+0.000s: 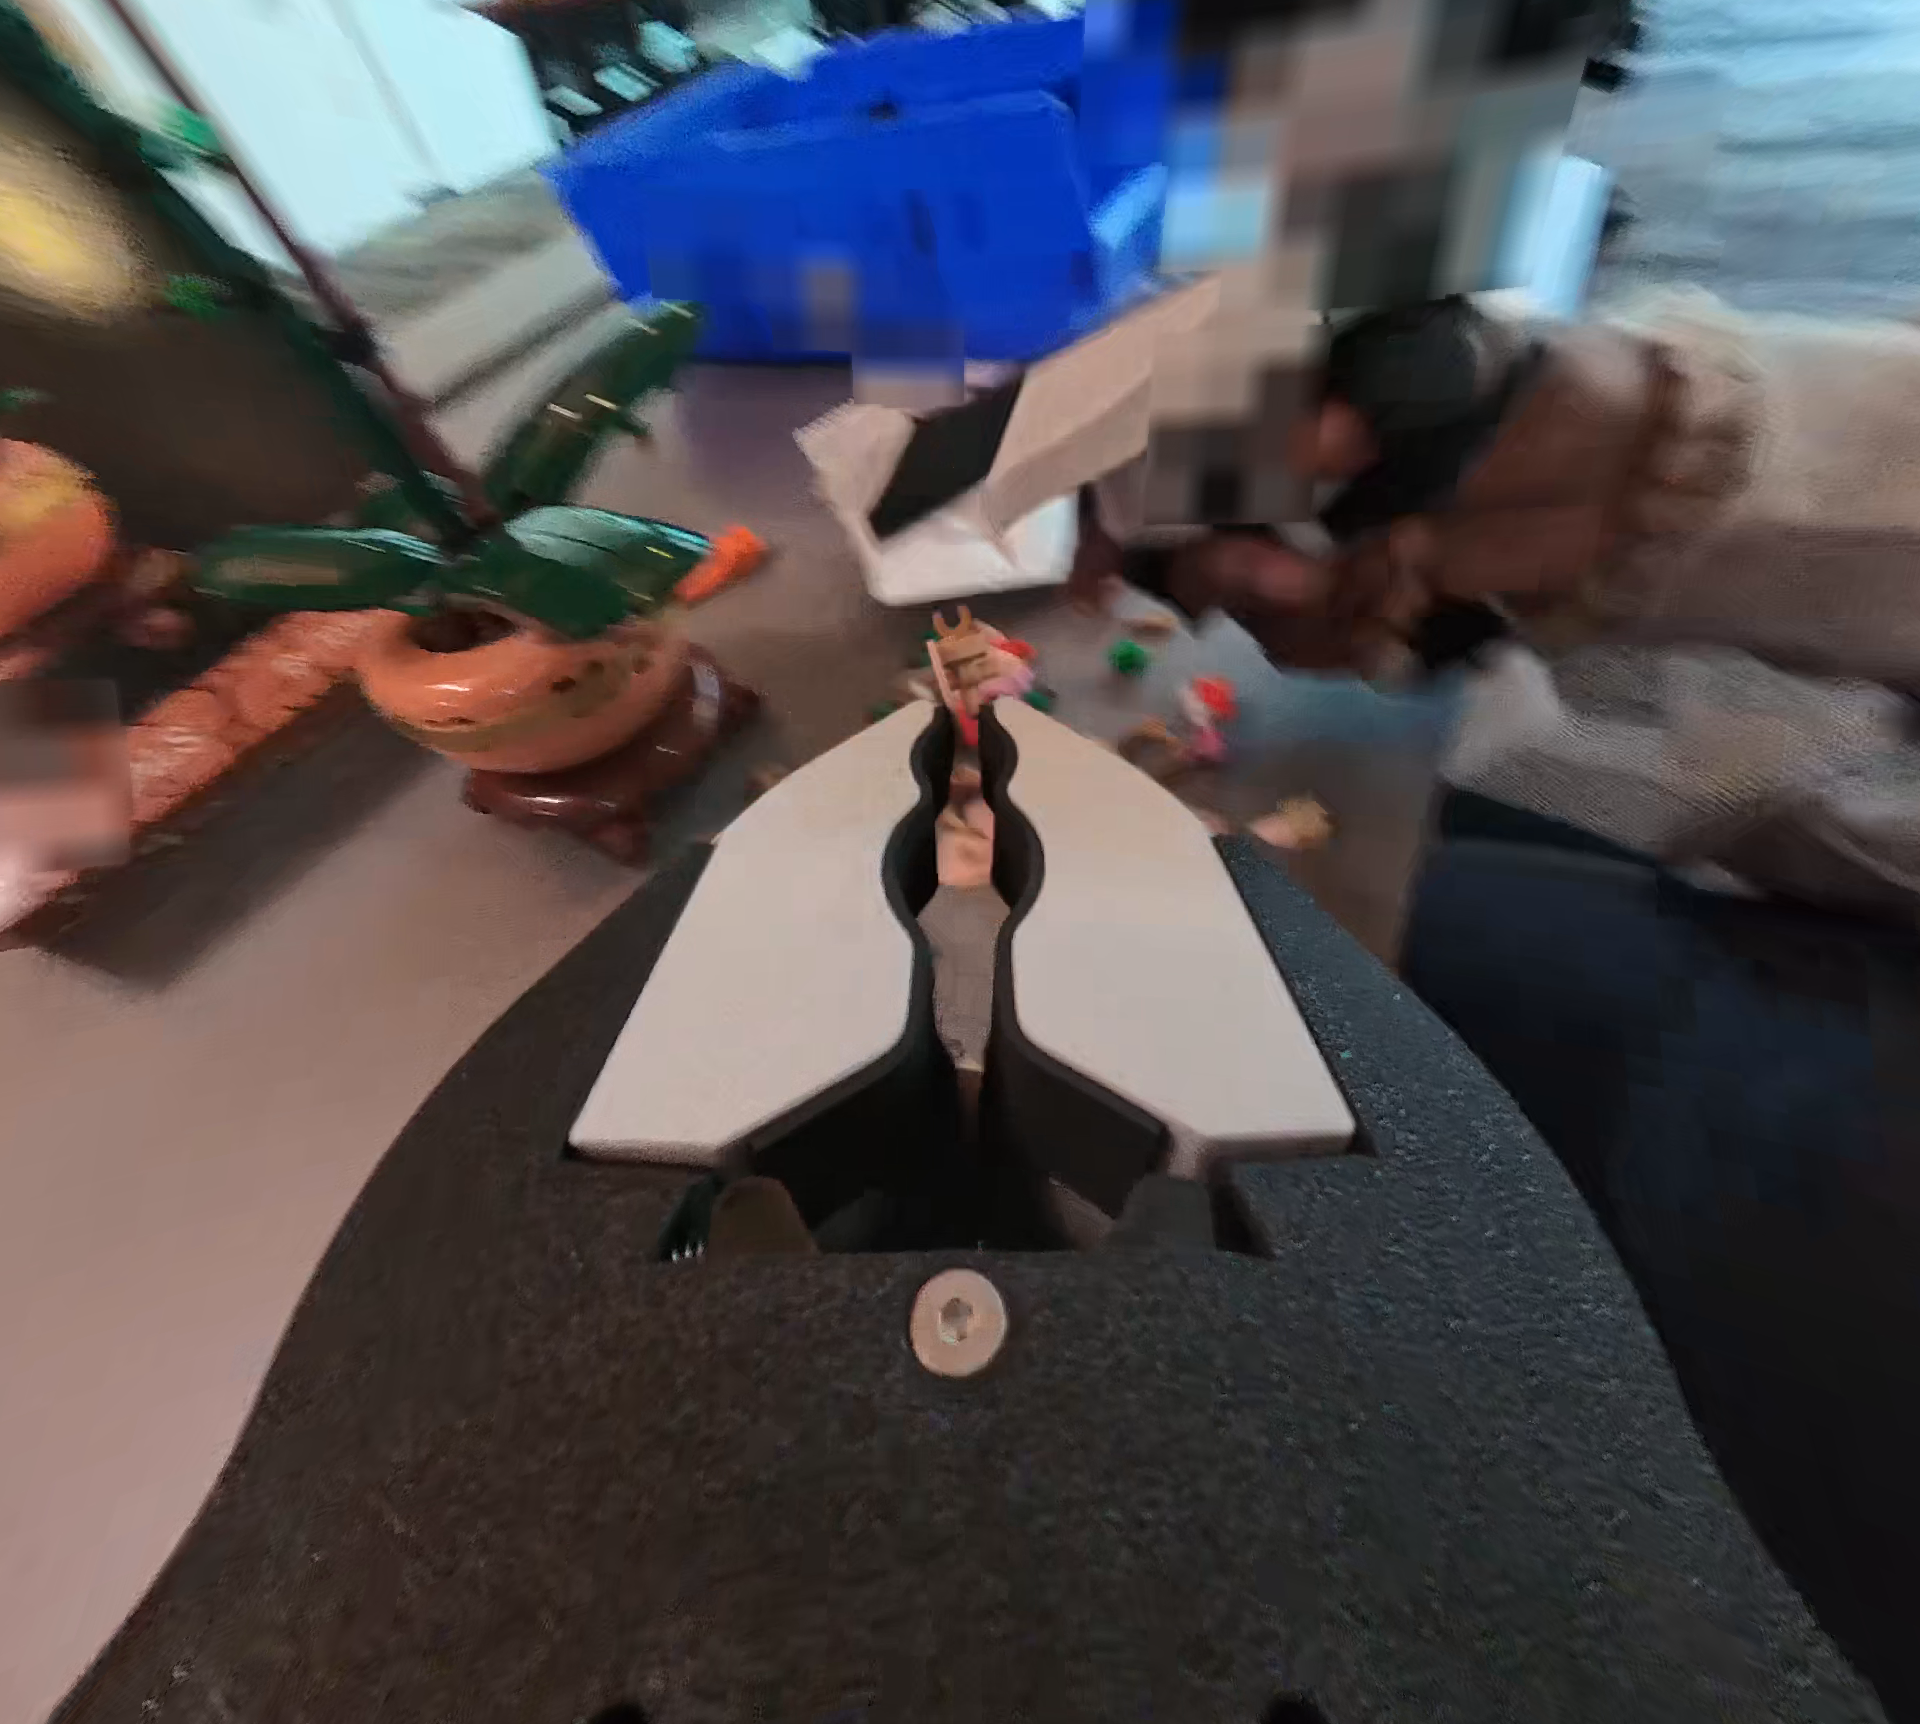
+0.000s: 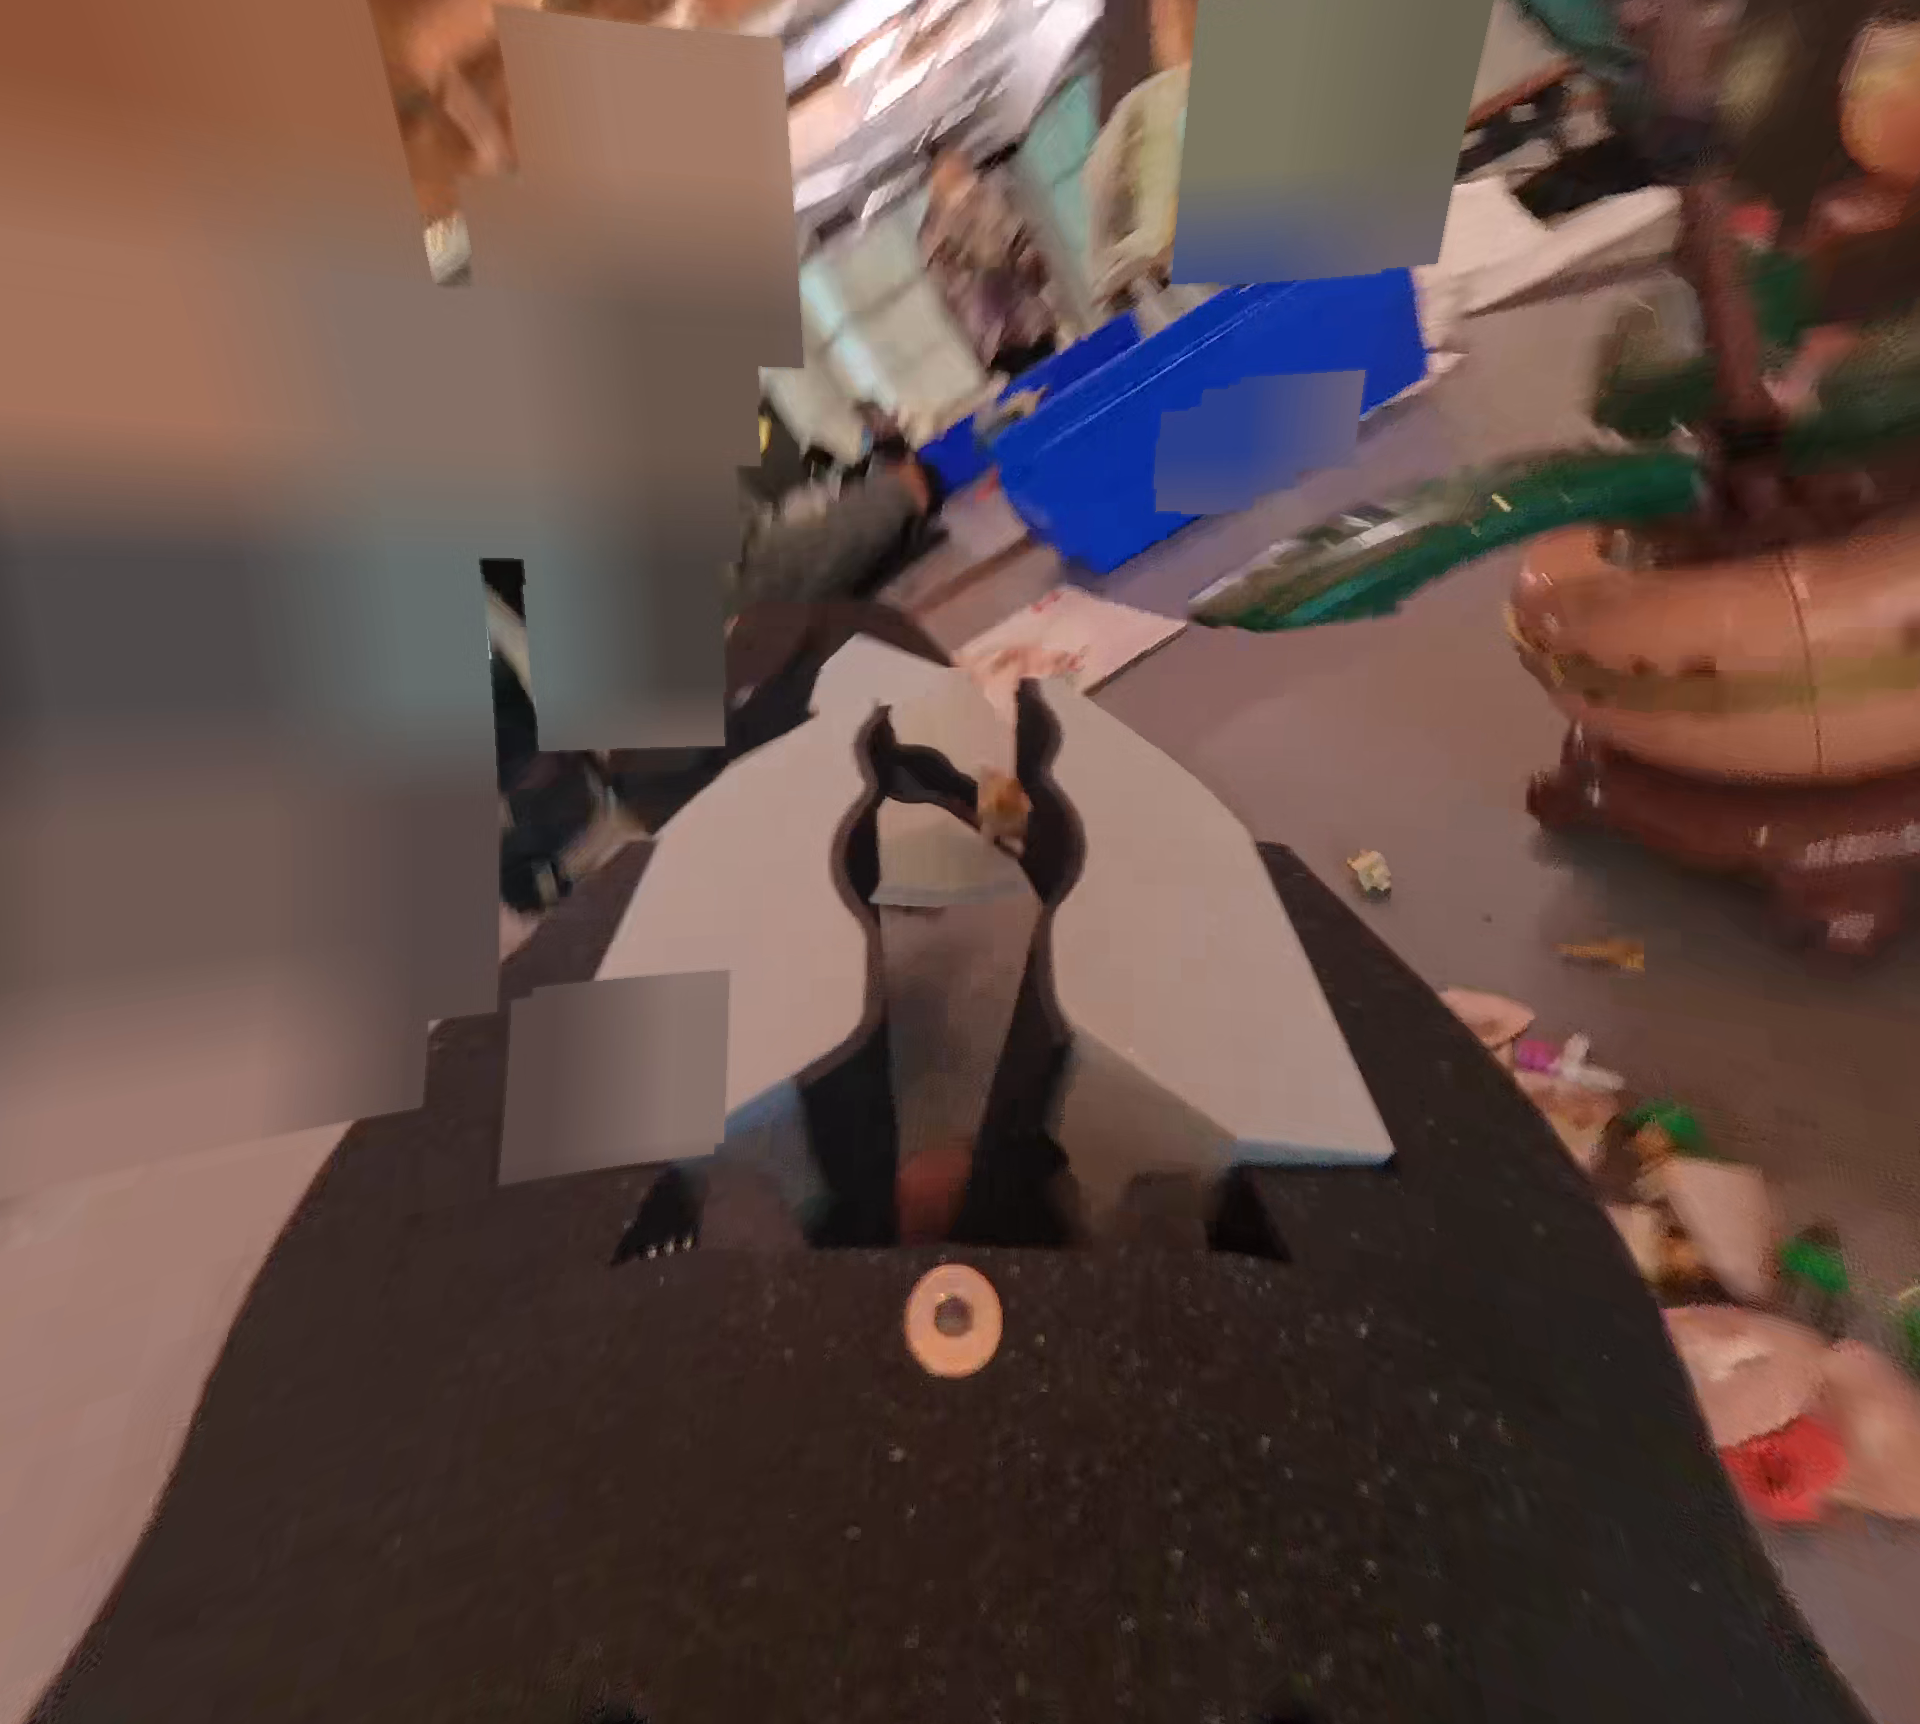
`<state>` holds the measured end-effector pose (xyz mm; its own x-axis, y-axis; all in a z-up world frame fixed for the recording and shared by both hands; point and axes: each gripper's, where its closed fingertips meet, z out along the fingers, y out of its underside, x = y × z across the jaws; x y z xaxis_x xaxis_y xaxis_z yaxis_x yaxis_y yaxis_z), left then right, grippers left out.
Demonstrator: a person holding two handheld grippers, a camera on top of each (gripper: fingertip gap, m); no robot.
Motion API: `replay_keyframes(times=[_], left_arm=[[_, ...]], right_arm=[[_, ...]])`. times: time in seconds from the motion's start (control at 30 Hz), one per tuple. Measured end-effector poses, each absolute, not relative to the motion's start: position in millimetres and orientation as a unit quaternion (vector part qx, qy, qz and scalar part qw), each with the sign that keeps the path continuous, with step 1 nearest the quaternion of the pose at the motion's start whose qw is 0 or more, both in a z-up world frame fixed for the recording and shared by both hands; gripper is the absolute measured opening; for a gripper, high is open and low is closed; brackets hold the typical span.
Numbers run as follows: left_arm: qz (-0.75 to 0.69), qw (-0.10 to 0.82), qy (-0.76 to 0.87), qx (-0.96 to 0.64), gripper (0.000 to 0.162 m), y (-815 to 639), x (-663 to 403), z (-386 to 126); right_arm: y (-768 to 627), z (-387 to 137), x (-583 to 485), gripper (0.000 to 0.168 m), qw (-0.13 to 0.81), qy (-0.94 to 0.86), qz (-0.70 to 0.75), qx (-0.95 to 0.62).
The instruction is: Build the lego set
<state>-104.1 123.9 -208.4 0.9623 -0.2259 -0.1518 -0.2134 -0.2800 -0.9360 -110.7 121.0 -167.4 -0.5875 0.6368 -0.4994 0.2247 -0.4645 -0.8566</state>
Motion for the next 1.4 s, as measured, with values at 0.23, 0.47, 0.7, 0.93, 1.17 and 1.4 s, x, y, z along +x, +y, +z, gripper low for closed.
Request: replay_keyframes(times=[0.23,0.47,0.7,0.93,1.17,1.4], left_arm=[[-0.331,0.471,0.17,-0.8,0.004,86,-56,-222],[-0.427,0.455,0.174,-0.762,0.004,75,-42,-207],[-0.476,0.486,0.116,-0.723,0.003,77,-56,-191],[-0.478,0.476,0.108,-0.73,0.003,79,-59,-196],[-0.476,0.493,0.099,-0.721,0.003,82,-62,-194],[-0.391,0.671,-0.023,-0.63,0.0,104,-93,-161]], right_arm=[[89,-193,-63,0.031,0.289,-0.85,0.437,-0.054],[76,-206,-63,0.016,0.273,-0.882,0.38,0.048],[77,-189,-75,0.014,0.337,-0.833,0.438,-0.007],[77,-188,-74,0.02,0.372,-0.833,0.409,0.021],[79,-187,-74,0.006,0.352,-0.834,0.425,0.001],[104,-158,-101,0.006,0.43,-0.676,0.549,-0.24]])
